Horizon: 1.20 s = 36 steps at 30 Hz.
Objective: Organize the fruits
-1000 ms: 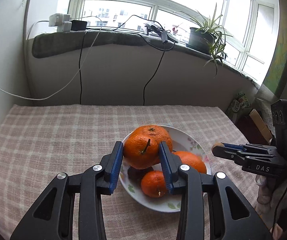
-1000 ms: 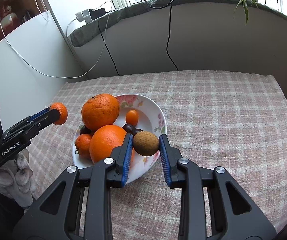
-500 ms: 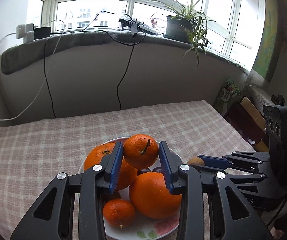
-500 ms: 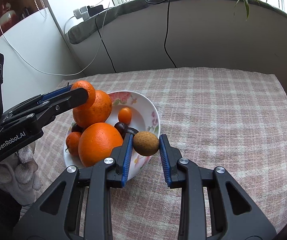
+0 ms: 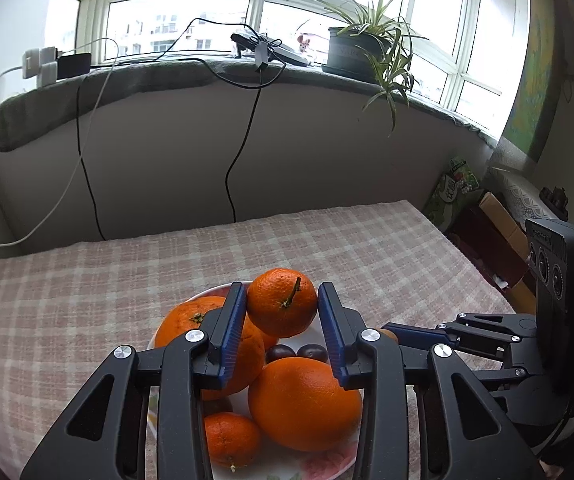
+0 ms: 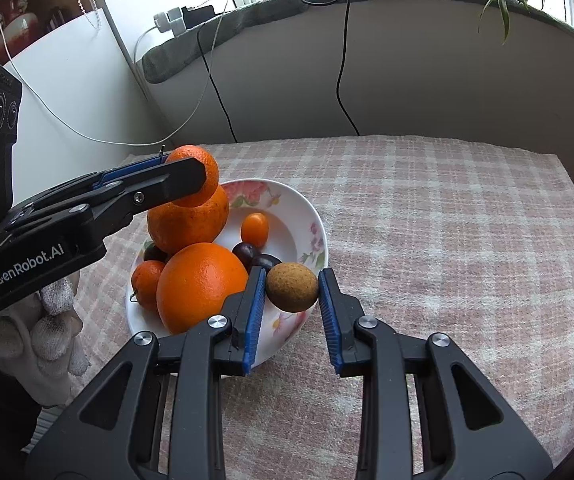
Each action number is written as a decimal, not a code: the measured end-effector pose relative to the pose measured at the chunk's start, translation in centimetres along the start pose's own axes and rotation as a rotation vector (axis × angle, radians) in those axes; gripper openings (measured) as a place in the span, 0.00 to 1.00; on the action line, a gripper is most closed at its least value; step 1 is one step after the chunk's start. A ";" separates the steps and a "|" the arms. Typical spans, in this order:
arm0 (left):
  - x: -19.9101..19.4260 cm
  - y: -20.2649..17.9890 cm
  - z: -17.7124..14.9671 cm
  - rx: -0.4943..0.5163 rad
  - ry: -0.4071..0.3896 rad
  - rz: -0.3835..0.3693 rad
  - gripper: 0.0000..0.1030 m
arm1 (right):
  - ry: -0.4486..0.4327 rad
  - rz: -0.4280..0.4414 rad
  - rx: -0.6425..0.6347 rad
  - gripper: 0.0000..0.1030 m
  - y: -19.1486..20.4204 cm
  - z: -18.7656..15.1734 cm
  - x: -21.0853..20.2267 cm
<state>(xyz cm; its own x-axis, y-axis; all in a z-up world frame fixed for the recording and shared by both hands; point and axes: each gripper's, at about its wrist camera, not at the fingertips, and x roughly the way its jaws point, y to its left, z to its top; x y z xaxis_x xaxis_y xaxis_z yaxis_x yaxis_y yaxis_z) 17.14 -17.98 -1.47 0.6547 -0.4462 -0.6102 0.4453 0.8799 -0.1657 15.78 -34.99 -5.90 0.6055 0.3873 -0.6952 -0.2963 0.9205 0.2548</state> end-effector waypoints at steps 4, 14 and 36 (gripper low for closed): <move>0.0 -0.2 0.2 0.010 -0.001 0.002 0.35 | 0.002 0.013 -0.008 0.28 0.1 0.0 0.2; -0.3 -0.1 0.4 0.004 -0.016 0.010 0.43 | -0.004 0.031 -0.016 0.42 0.2 0.1 0.3; -1.7 0.4 -0.2 -0.032 0.000 0.032 0.79 | -0.062 -0.027 -0.040 0.83 0.5 -1.1 -1.8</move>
<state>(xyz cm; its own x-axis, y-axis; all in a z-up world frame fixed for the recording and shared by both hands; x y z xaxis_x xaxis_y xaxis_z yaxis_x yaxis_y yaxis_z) 16.08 -16.85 -0.66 0.6679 -0.4181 -0.6157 0.4046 0.8983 -0.1712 13.74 -35.28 -5.30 0.6580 0.3657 -0.6582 -0.3074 0.9284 0.2086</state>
